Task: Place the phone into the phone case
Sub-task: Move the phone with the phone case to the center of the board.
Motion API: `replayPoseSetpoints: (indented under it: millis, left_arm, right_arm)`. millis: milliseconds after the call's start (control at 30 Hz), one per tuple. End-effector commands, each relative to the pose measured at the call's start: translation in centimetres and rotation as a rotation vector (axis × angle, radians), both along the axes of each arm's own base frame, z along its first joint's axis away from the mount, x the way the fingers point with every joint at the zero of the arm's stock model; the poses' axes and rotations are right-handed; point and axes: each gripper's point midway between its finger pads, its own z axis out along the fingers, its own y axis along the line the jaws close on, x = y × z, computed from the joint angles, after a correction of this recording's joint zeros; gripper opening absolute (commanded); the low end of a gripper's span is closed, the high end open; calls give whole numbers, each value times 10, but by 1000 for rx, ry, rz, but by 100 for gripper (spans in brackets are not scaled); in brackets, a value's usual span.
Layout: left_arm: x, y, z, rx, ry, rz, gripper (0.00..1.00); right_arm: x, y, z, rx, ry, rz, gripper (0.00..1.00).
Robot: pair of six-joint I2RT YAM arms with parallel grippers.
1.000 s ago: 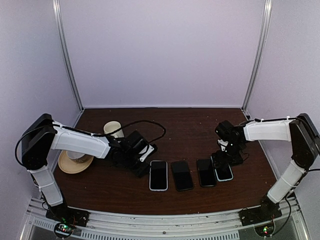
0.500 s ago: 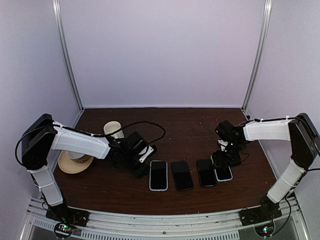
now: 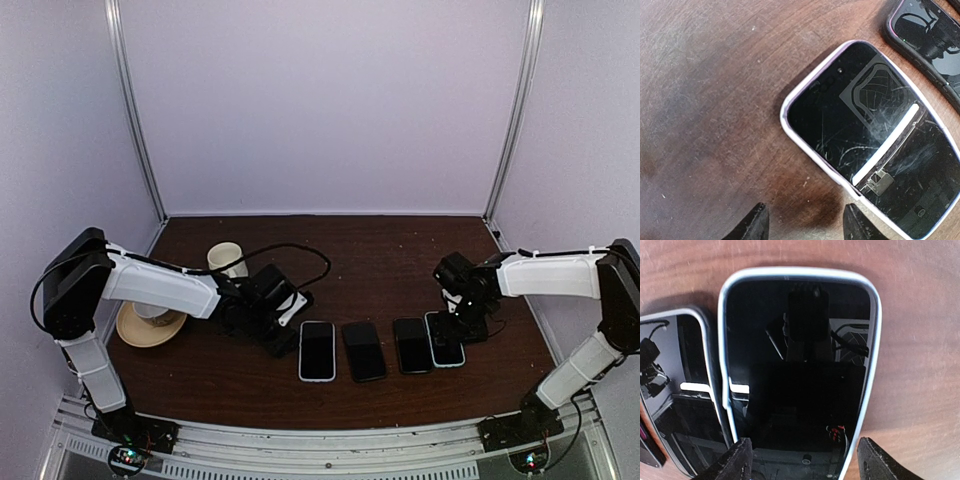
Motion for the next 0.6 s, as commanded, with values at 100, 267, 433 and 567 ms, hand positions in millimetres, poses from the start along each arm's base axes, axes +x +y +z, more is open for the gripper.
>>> replayPoseSetpoints:
  millis: [100,267,433,567]
  left_arm:
    - [2,-4,12,-45,-23,-12,54]
    - [2,-3,13,-45,-26,-11,54]
    - [3,-2,12,-39,-29,-9,54]
    - [3,-3,12,-41,-29,-10,54]
  right_arm:
    - [-40,-25,-6,-114,149,20,78]
    - [-24,-12,18,-85,90,61,77]
    - [0,26,53,-38,-26,158,73]
    - [15,67,60,103,-101,150,72]
